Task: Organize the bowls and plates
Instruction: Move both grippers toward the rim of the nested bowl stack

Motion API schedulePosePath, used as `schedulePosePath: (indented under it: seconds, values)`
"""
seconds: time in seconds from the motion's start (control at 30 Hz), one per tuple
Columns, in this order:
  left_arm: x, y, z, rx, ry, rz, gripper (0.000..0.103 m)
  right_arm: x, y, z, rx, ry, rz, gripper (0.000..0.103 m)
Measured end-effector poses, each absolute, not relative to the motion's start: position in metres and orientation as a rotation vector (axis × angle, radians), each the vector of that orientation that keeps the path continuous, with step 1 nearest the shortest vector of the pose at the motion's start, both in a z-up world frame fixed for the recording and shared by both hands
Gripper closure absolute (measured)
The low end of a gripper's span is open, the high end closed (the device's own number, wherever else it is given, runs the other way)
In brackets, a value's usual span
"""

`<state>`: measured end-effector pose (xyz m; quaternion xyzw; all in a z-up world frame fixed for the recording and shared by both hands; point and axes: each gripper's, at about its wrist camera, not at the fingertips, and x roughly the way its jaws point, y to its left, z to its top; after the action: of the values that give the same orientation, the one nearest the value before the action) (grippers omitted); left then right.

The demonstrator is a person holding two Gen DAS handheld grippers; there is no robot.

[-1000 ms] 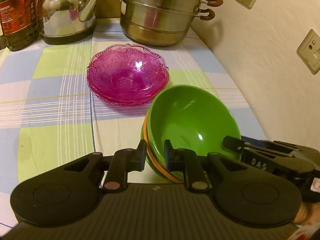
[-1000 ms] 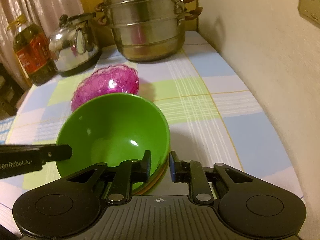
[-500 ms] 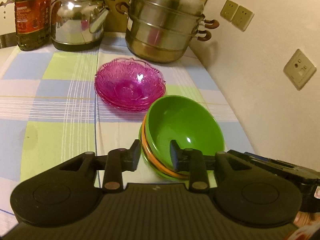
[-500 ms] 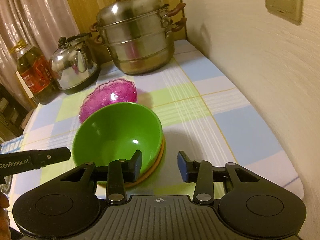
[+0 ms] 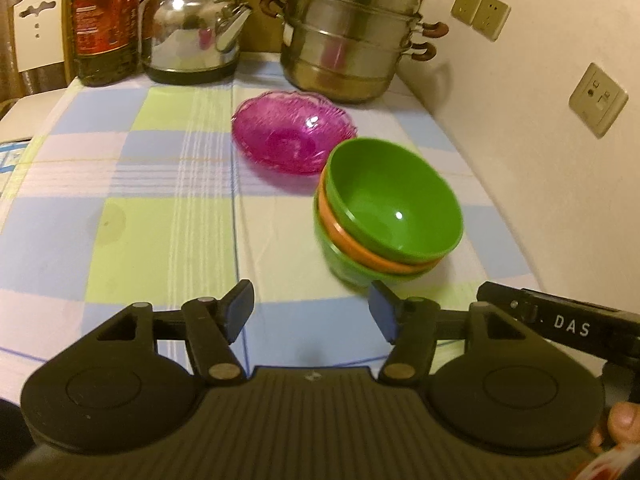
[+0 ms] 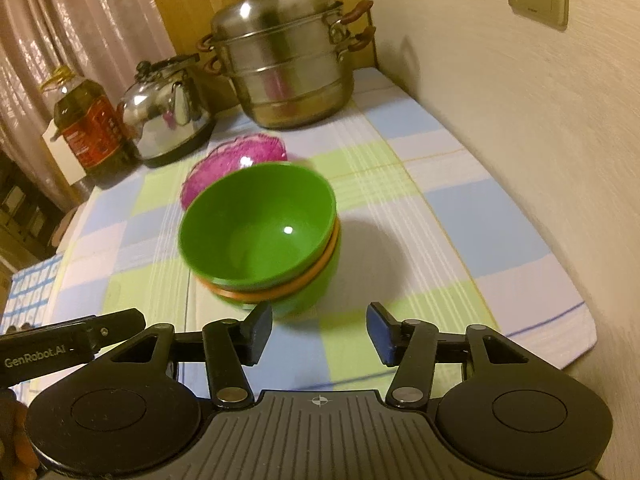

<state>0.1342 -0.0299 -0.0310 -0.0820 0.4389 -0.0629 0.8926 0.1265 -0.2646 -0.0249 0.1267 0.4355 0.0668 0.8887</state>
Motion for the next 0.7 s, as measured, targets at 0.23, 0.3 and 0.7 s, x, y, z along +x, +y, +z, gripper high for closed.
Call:
schedulePosePath:
  seconds: [0.23,0.3,0.7]
  values:
    - [0.123,-0.027,-0.032,-0.164,0.915,-0.118,0.043,0.114,-0.259,-0.028,0.258,0.927,0.153,0.050]
    - [0.121,-0.027,-0.031,-0.164,0.914,-0.118,0.043,0.113,-0.260,-0.028,0.262,0.928,0.154,0.050]
    - [0.129,-0.023,-0.027,-0.229,0.899,-0.112,0.043,0.114,-0.267,-0.027,0.295,0.929,0.142,0.050]
